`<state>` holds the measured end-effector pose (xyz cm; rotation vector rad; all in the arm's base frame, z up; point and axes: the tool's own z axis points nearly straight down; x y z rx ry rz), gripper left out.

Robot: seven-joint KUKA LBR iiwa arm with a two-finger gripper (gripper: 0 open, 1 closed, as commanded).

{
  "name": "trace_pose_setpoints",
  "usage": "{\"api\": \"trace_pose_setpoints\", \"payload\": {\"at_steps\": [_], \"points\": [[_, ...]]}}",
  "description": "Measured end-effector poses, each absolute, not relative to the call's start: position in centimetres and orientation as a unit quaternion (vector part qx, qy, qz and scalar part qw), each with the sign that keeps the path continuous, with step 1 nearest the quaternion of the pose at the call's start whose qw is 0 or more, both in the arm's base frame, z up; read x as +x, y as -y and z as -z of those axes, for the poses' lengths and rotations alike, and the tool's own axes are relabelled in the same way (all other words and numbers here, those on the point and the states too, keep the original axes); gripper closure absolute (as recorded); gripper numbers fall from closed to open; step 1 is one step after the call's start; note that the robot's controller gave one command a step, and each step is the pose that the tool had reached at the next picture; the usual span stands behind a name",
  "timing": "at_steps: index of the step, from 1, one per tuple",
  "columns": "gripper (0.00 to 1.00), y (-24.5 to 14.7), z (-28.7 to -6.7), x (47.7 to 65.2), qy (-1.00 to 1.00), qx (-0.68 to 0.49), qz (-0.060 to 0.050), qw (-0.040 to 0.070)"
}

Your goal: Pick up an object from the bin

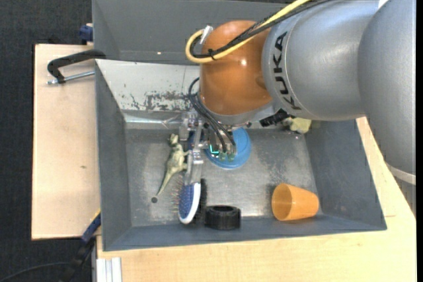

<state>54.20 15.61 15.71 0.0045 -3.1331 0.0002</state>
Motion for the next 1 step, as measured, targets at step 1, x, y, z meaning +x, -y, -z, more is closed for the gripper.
{"api": "trace_pose_setpoints", "payload": {"at_steps": [1], "points": [[0.00,-15.93,-7.36,57.32,0.940,0.341,0.001,-0.003]]}}
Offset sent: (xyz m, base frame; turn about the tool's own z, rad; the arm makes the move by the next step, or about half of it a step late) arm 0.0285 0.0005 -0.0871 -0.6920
